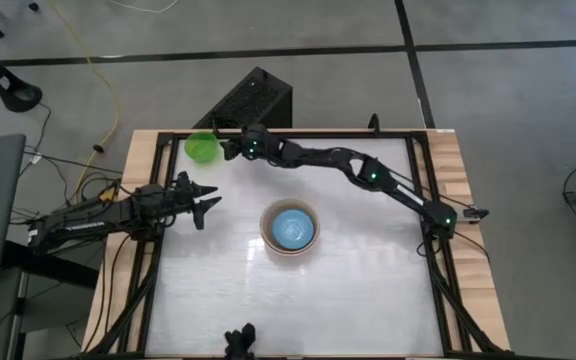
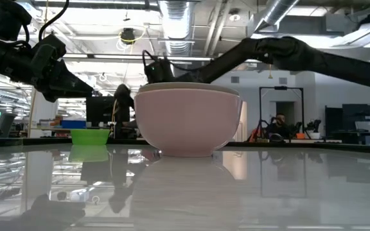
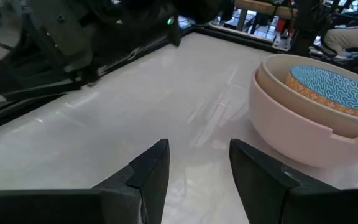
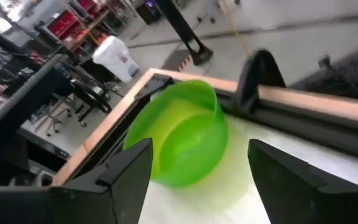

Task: Nest bowls inside each other
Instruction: Stack the green bowl on top of the blue bowl

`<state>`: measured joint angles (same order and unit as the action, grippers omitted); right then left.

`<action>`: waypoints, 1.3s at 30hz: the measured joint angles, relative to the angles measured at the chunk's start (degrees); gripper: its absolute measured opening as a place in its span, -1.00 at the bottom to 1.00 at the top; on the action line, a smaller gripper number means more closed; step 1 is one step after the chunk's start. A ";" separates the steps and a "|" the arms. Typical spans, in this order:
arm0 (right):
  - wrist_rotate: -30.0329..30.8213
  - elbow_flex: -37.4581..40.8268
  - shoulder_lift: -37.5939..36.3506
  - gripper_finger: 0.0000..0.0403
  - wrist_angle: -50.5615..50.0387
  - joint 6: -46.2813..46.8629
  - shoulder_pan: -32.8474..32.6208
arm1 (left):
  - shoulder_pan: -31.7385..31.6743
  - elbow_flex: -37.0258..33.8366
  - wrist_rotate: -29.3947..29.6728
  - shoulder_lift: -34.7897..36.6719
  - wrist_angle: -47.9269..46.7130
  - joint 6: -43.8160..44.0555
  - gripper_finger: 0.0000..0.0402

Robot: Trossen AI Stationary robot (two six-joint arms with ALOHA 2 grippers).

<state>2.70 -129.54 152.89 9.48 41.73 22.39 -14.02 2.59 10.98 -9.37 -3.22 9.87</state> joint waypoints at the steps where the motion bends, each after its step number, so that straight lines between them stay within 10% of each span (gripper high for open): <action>1: 0.00 -0.04 0.49 0.41 2.25 -1.52 -0.05 | 0.00 0.00 -0.02 0.00 0.01 0.01 -0.22; 14: -3.67 -0.57 -1.17 0.41 8.81 -2.43 -0.34 | 0.00 0.00 -0.04 -0.02 0.00 0.02 -0.22; 22: -13.91 -0.55 -10.97 0.41 -8.18 -10.53 0.68 | 0.00 0.01 -0.06 -0.02 -0.01 0.02 -0.22; 39: 19.14 4.48 -43.21 0.41 -76.39 -27.96 -8.85 | -0.12 -0.14 1.93 -0.02 1.60 14.28 -0.22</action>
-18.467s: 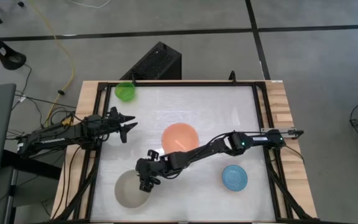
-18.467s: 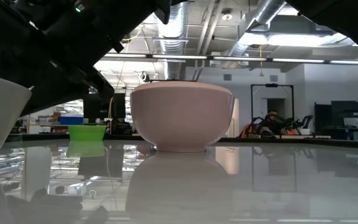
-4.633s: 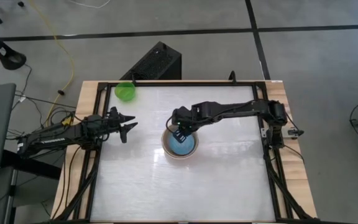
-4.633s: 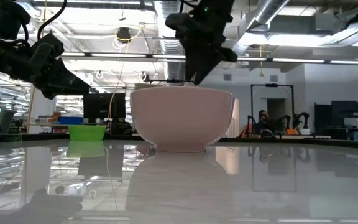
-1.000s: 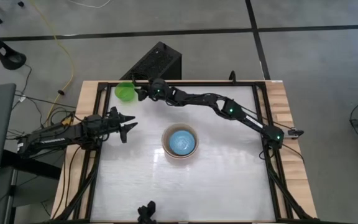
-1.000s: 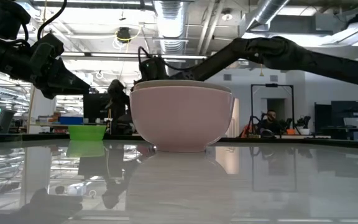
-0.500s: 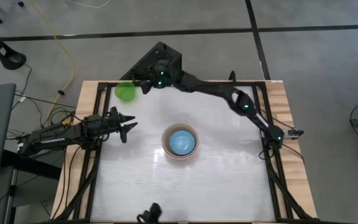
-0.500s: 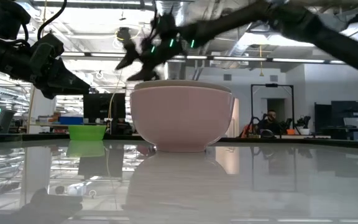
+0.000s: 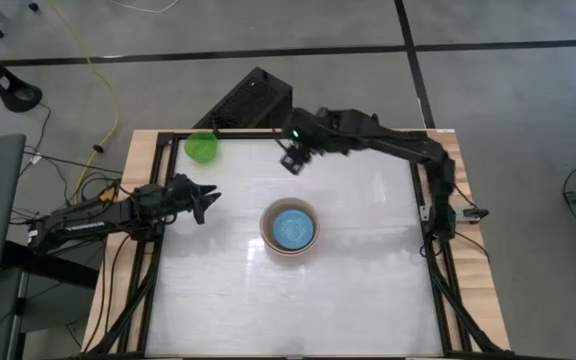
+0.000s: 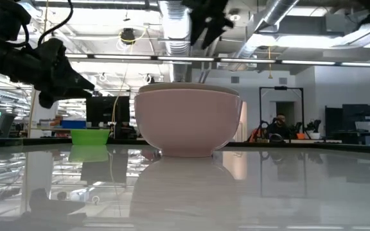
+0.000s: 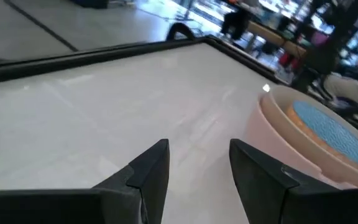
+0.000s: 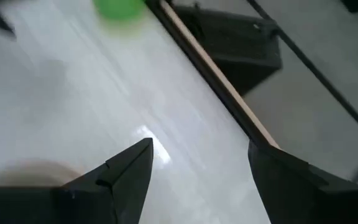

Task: Nest bowls inside each other
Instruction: Stack the green bowl on top of the blue bowl

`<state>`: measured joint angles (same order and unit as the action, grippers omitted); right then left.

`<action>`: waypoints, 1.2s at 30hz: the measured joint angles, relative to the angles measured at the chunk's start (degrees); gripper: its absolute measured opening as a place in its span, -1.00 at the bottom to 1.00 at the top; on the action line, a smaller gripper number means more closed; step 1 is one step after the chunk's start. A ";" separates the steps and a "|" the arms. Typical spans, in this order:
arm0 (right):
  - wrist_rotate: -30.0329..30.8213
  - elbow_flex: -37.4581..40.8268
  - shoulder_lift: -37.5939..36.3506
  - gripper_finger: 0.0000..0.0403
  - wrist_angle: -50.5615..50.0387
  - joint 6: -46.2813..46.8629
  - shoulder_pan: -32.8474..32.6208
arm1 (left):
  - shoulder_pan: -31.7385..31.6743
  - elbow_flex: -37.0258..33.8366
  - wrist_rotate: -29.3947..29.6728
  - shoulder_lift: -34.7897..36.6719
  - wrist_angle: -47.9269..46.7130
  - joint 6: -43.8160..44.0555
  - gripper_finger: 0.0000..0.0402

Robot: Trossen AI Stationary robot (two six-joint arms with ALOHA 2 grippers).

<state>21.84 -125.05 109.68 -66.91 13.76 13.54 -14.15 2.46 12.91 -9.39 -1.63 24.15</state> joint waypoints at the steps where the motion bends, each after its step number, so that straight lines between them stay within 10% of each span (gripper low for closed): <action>1: 1.62 2.10 -1.90 0.41 -1.26 0.52 -0.93 | -0.05 0.00 0.33 0.02 0.06 0.06 -0.22; 9: 7.21 31.03 -23.27 0.41 3.95 7.46 -5.83 | -3.49 8.84 2.60 -7.23 3.52 -8.78 -0.22; 14: 5.60 51.22 -37.40 0.41 19.32 11.18 -7.03 | -13.84 25.96 8.44 -26.02 -14.46 -12.05 -0.22; 19: 1.22 64.03 -45.81 0.41 34.38 12.02 -9.32 | -25.52 41.12 -2.96 -48.49 -27.28 -15.91 -0.22; 27: 0.45 69.20 -48.18 0.41 37.70 16.43 -13.57 | -34.43 52.90 -10.56 -72.38 -31.28 -21.57 -0.21; 36: 0.52 69.17 -45.13 0.41 37.26 16.84 -17.27 | -38.86 56.39 -4.04 -79.81 -31.87 -21.38 -0.12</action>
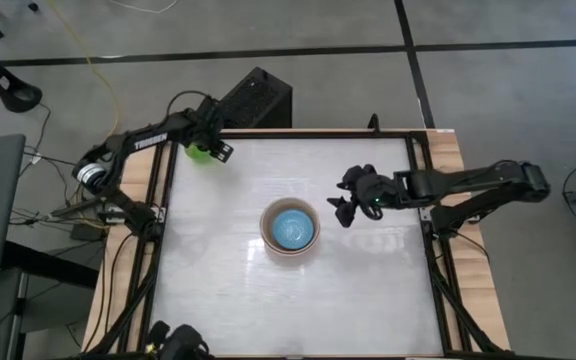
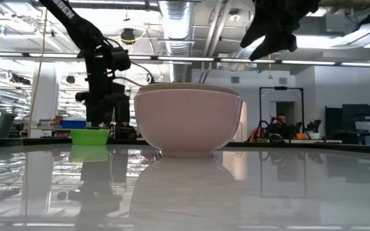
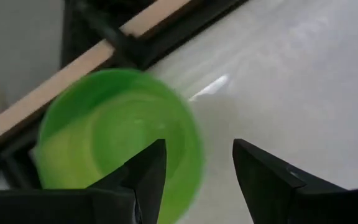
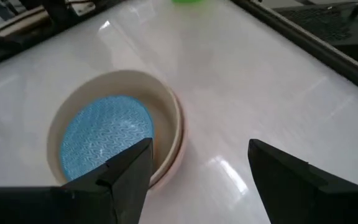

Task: Nest bowls inside each other
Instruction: Stack the green bowl on top of the blue bowl

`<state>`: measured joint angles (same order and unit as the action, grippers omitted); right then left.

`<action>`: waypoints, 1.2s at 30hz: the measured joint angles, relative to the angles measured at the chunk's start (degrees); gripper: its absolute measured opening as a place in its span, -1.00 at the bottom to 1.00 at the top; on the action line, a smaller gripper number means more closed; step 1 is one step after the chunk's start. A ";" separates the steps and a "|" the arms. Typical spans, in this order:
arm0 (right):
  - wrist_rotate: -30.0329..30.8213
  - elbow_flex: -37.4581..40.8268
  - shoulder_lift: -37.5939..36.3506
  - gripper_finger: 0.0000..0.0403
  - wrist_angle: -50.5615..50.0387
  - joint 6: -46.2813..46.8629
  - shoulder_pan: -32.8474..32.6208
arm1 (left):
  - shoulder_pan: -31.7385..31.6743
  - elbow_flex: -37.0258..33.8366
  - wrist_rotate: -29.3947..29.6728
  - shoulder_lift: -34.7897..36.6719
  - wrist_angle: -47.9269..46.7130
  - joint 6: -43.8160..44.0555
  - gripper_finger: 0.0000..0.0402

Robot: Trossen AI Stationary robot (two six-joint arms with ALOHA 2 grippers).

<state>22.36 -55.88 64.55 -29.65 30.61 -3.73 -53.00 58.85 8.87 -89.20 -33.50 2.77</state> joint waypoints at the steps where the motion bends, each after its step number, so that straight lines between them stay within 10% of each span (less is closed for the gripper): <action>1: 0.01 0.00 0.57 0.41 0.05 0.01 -0.08 | -0.36 0.00 0.56 -0.52 -0.34 -0.05 -0.11; 14: -0.09 -0.05 4.35 0.41 0.25 1.38 -0.52 | -1.30 -0.02 -0.91 -8.34 0.12 -2.51 -0.14; 25: 0.19 -0.09 5.14 0.41 -0.17 -2.27 -1.00 | -0.53 -0.02 -1.16 -8.16 -3.51 -6.86 -0.97; 31: -2.16 -0.09 9.10 0.41 2.01 -11.49 -0.89 | 7.28 -0.04 -8.04 -3.06 -9.19 -8.57 -1.00; 36: -3.02 -0.07 12.62 0.41 6.56 -18.63 -1.62 | 19.17 -0.07 -2.34 4.45 -11.62 -9.87 -1.00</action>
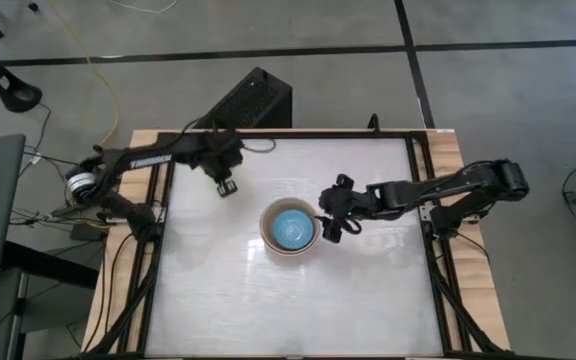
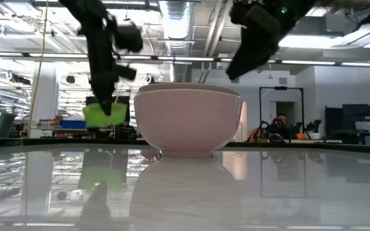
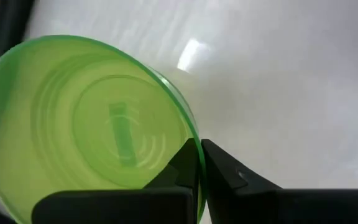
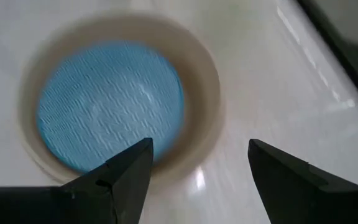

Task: Nest bowls inside each other
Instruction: Stack the green bowl on top of the blue bowl

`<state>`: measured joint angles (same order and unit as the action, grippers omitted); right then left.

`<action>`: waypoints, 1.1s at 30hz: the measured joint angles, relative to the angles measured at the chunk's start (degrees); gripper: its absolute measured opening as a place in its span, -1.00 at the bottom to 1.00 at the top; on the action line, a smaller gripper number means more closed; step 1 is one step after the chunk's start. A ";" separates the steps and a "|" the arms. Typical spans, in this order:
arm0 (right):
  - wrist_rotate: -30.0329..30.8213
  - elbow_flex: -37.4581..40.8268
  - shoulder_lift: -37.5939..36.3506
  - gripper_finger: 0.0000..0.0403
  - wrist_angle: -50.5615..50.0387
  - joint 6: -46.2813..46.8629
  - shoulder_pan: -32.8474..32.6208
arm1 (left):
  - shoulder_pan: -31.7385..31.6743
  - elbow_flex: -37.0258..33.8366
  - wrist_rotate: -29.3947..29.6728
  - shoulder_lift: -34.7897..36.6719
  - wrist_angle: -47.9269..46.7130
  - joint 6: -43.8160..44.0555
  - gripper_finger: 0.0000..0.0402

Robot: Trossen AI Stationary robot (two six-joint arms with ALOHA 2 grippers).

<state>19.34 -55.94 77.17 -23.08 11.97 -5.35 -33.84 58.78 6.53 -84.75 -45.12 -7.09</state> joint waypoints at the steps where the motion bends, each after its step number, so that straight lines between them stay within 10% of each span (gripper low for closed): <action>1: 0.01 0.00 0.29 0.41 1.87 -1.01 -0.11 | 2.25 0.00 0.89 1.76 -0.64 -0.62 -1.00; 9: 1.46 -3.11 0.54 0.41 8.93 2.36 -0.31 | 22.03 0.00 -6.98 14.84 -1.92 -6.21 -1.00; 17: -0.59 -8.84 4.57 0.41 9.56 23.03 7.75 | 37.39 0.00 4.97 12.85 3.43 -10.40 -1.00; 33: -4.42 -40.44 29.25 0.41 -6.14 17.05 10.26 | 43.97 8.73 19.69 0.05 -5.05 -11.44 -1.00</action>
<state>14.92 -96.38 106.41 -29.22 29.02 4.91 10.13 67.52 26.21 -84.71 -50.17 -18.53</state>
